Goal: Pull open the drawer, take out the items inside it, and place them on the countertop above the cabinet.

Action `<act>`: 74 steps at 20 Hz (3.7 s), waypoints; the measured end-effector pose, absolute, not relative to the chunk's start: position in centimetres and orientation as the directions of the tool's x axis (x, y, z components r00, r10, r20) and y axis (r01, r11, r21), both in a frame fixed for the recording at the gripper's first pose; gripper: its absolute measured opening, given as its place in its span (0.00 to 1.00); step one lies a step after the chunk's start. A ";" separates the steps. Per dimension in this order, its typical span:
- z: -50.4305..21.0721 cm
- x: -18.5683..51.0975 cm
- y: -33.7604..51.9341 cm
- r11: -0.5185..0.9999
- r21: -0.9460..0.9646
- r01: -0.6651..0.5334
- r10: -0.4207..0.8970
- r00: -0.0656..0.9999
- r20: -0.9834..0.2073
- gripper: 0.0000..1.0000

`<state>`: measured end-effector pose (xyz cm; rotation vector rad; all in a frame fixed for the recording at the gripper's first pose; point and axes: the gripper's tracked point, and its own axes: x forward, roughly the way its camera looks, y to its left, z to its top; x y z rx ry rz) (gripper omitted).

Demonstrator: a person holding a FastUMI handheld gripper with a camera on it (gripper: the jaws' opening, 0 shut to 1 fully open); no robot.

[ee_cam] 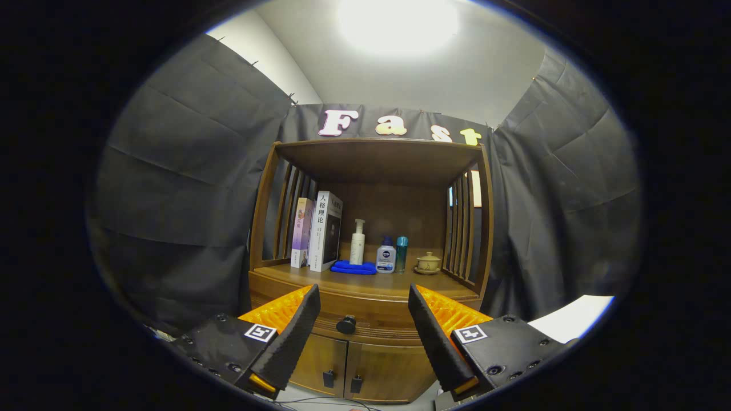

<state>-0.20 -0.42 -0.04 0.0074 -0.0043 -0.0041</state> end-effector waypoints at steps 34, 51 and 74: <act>-15.0 13.3 2.3 0.995 0.054 0.088 -0.069 0.958 -0.279 0.97; -18.2 16.1 3.8 0.998 0.021 0.062 -0.051 0.937 -0.344 0.48; -17.1 8.3 4.7 0.999 0.015 0.046 -0.036 0.911 -0.410 0.33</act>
